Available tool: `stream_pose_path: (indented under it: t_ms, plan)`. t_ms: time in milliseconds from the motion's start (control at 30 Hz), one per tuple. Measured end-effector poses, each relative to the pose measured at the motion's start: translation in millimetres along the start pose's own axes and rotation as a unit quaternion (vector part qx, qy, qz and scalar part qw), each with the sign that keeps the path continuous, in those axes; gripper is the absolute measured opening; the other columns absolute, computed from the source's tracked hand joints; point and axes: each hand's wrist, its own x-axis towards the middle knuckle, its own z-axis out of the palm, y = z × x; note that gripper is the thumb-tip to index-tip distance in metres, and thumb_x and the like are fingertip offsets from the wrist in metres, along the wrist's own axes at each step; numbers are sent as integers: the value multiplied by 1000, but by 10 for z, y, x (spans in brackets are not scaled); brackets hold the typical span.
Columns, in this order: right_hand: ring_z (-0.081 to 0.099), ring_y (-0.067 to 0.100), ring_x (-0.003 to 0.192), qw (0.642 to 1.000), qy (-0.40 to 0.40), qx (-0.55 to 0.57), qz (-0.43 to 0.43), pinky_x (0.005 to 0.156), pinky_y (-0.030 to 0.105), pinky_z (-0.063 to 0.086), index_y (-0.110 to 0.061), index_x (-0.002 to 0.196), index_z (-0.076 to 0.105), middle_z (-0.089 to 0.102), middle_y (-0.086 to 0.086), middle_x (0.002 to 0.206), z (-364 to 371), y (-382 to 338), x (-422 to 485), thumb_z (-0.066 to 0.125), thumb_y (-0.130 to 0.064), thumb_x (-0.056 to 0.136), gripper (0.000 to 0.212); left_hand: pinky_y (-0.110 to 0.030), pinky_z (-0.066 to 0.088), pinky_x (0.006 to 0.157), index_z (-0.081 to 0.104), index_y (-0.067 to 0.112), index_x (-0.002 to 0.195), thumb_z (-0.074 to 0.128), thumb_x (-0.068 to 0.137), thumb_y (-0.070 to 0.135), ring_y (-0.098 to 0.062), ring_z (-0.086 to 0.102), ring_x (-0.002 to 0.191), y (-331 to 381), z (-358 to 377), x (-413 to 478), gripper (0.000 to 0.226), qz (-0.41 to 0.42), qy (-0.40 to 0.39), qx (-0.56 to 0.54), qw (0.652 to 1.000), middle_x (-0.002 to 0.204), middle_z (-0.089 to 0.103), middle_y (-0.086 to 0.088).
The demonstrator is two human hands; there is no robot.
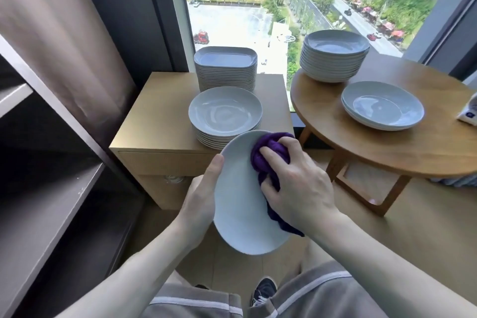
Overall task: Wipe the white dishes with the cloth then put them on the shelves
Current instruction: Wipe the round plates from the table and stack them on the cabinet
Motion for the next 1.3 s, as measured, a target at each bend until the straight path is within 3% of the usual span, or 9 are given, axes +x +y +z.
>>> stream_pose_path:
  t_ms: [167, 300, 433, 533, 767, 900, 967, 1167, 1300]
  plan:
    - [60, 29, 93, 995, -90, -18, 48, 66, 35, 50, -30, 125, 55, 47, 1, 127, 140, 42, -50, 56, -40, 86, 40, -65, 52, 96, 81, 13, 97, 56, 77, 80, -45, 69, 109, 138, -91, 9, 74, 23, 84, 11, 996, 112, 75, -25]
    - [60, 23, 93, 990, -138, 0, 0, 72, 31, 49, -34, 127, 54, 51, -2, 124, 205, -63, -168, 49, -47, 87, 43, -53, 55, 95, 83, 23, 92, 58, 74, 80, -31, 76, 102, 191, -183, 39, 65, 18, 107, -5, 994, 108, 78, -17]
    - [60, 17, 96, 982, -169, 37, -73, 74, 19, 42, -38, 129, 55, 54, -8, 125, 232, -213, -296, 48, -51, 88, 43, -62, 53, 99, 81, 21, 96, 56, 73, 83, -33, 75, 103, 219, -208, 40, 71, 18, 113, -5, 993, 108, 79, -11]
    - [61, 18, 101, 970, -193, 69, -131, 77, 23, 51, -40, 129, 52, 53, -9, 129, 221, -343, -375, 48, -52, 87, 44, -64, 54, 99, 81, 19, 98, 56, 72, 83, -33, 76, 101, 208, -174, 27, 73, 19, 118, -11, 993, 107, 79, -12]
    - [64, 29, 100, 971, -71, 99, -208, 69, 42, 58, -24, 131, 60, 55, 8, 135, 93, -451, -298, 57, -38, 90, 42, -57, 49, 110, 77, 7, 117, 53, 84, 78, -39, 70, 116, 116, -59, 9, 82, -33, 77, -38, 996, 117, 75, -23]
    - [67, 34, 94, 977, 47, 91, -187, 66, 46, 57, -16, 122, 71, 62, 15, 131, 71, -357, -171, 64, -27, 87, 38, -33, 60, 90, 79, 17, 116, 49, 94, 68, -29, 73, 114, 10, 21, 13, 63, -35, 29, -20, 999, 116, 77, -17]
    - [66, 33, 98, 983, 53, 69, -160, 67, 45, 59, -17, 126, 69, 61, 14, 133, 66, -279, -121, 68, -27, 84, 43, -36, 58, 93, 77, 22, 121, 47, 96, 64, -28, 71, 117, -4, 38, 11, 58, -28, 13, -20, 999, 121, 76, -16]
    - [62, 32, 99, 1000, -30, 8, -2, 65, 39, 56, -24, 128, 61, 53, 6, 133, 66, -2, 43, 63, -35, 85, 45, -36, 63, 88, 83, 25, 110, 51, 94, 60, -28, 75, 109, 4, 3, 7, 50, -24, 20, -15, 999, 117, 78, -12]
    - [60, 28, 95, 994, -106, -10, 18, 70, 35, 51, -29, 126, 54, 51, 2, 126, 132, 57, 34, 53, -42, 89, 39, -45, 60, 95, 82, 26, 109, 52, 93, 61, -30, 74, 110, 56, -67, 28, 49, -20, 43, -1, 999, 118, 78, -12]
